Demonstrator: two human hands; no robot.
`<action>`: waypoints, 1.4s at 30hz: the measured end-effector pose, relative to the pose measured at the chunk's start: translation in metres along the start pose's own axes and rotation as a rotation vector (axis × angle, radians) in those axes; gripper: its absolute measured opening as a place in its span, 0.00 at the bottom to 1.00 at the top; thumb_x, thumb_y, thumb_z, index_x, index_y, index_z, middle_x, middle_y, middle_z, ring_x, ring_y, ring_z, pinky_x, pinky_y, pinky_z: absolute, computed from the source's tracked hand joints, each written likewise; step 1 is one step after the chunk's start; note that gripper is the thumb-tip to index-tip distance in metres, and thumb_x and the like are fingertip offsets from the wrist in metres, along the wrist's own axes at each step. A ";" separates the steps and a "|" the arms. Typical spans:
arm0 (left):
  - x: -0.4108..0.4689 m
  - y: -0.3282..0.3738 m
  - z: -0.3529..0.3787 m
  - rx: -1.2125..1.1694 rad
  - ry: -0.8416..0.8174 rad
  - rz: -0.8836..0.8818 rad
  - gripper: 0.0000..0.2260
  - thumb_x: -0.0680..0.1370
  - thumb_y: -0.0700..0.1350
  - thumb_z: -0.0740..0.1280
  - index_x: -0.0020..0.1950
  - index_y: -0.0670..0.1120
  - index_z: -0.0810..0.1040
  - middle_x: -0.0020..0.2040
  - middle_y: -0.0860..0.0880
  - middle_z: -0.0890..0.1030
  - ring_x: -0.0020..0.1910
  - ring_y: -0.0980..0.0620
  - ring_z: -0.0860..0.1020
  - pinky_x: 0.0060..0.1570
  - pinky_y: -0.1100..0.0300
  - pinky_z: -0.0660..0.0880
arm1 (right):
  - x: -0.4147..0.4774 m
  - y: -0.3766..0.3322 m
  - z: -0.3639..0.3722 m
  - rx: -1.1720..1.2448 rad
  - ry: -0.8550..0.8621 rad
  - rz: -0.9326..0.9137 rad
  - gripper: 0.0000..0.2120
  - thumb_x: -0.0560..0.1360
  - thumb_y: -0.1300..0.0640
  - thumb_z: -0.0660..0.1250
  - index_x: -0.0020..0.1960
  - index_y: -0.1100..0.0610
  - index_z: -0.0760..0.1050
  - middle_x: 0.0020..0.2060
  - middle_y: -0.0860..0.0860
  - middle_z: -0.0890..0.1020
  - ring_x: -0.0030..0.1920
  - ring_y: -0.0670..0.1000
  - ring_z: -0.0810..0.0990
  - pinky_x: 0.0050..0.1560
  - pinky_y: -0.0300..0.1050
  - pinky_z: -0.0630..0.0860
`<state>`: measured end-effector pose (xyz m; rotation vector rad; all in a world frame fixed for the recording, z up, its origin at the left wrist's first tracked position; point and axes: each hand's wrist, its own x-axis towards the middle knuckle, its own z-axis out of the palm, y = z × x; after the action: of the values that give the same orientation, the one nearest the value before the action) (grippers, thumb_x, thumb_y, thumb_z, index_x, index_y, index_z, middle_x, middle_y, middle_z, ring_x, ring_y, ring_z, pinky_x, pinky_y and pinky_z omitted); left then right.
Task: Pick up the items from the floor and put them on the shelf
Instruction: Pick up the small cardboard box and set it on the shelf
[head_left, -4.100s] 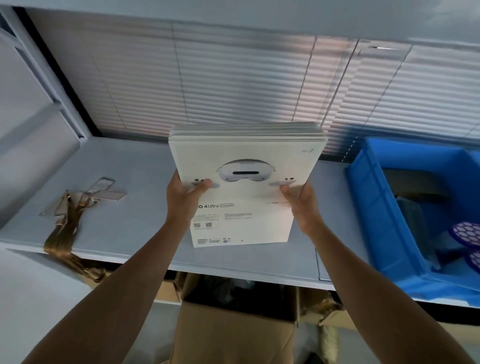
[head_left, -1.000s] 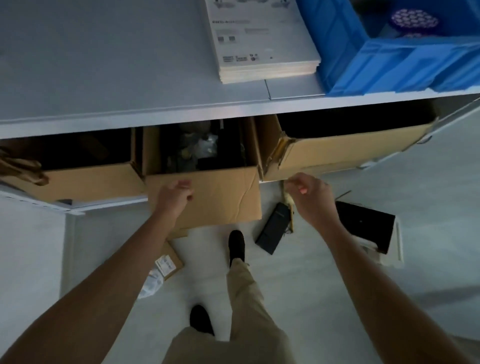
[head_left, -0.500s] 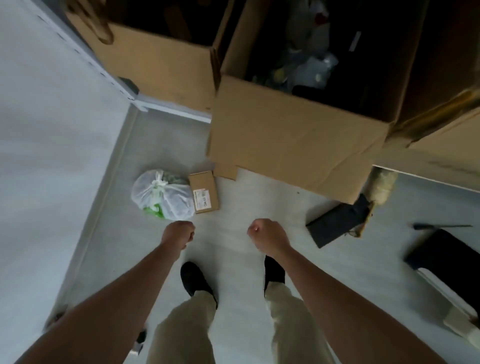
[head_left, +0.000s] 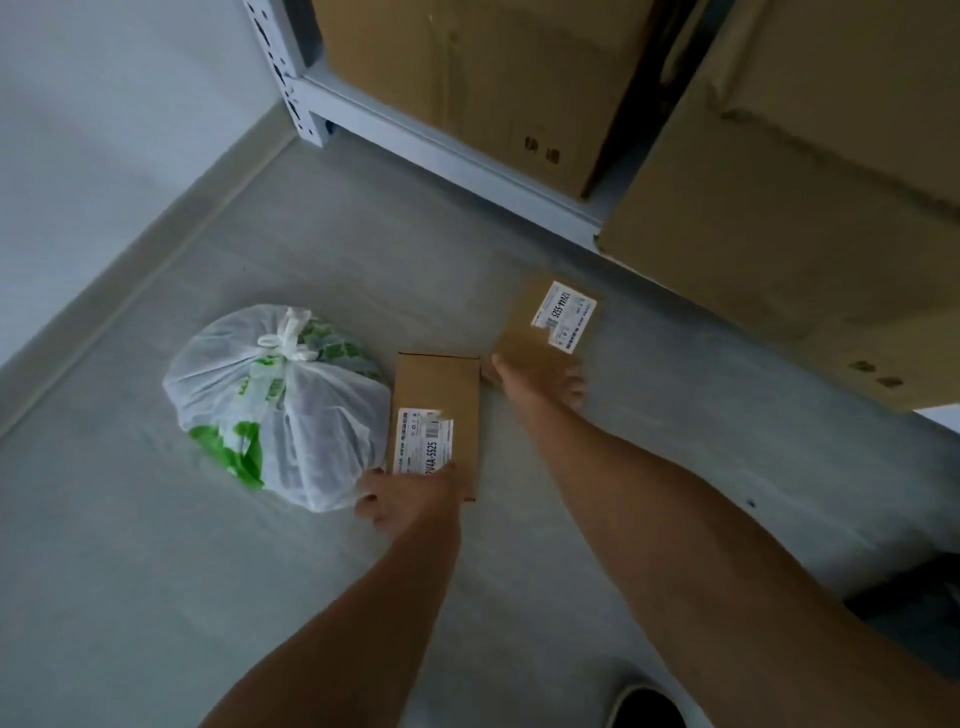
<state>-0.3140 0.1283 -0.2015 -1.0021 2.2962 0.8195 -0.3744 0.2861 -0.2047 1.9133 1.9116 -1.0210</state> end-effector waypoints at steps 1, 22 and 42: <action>0.002 -0.004 0.008 -0.032 0.032 0.030 0.45 0.63 0.54 0.80 0.70 0.43 0.58 0.64 0.39 0.66 0.62 0.36 0.72 0.58 0.45 0.74 | 0.006 -0.006 0.011 0.046 0.035 0.014 0.62 0.62 0.32 0.75 0.79 0.62 0.46 0.75 0.60 0.61 0.74 0.60 0.61 0.71 0.54 0.61; -0.077 0.027 -0.170 -0.337 -0.537 0.031 0.17 0.76 0.50 0.71 0.61 0.46 0.75 0.58 0.46 0.82 0.55 0.46 0.80 0.52 0.51 0.76 | -0.168 0.065 -0.174 0.425 -0.524 -0.197 0.28 0.70 0.45 0.77 0.65 0.55 0.77 0.57 0.51 0.84 0.55 0.51 0.83 0.62 0.51 0.79; -0.439 0.243 -0.562 -0.180 -0.914 0.381 0.27 0.79 0.67 0.55 0.66 0.52 0.77 0.61 0.49 0.81 0.59 0.49 0.79 0.60 0.42 0.77 | -0.533 -0.080 -0.525 0.942 -0.552 -0.103 0.29 0.70 0.41 0.73 0.69 0.47 0.71 0.59 0.50 0.82 0.58 0.53 0.82 0.57 0.56 0.81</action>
<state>-0.3486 0.0789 0.5491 -0.1406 1.6200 1.3127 -0.2377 0.2100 0.5314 1.5794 1.2902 -2.4738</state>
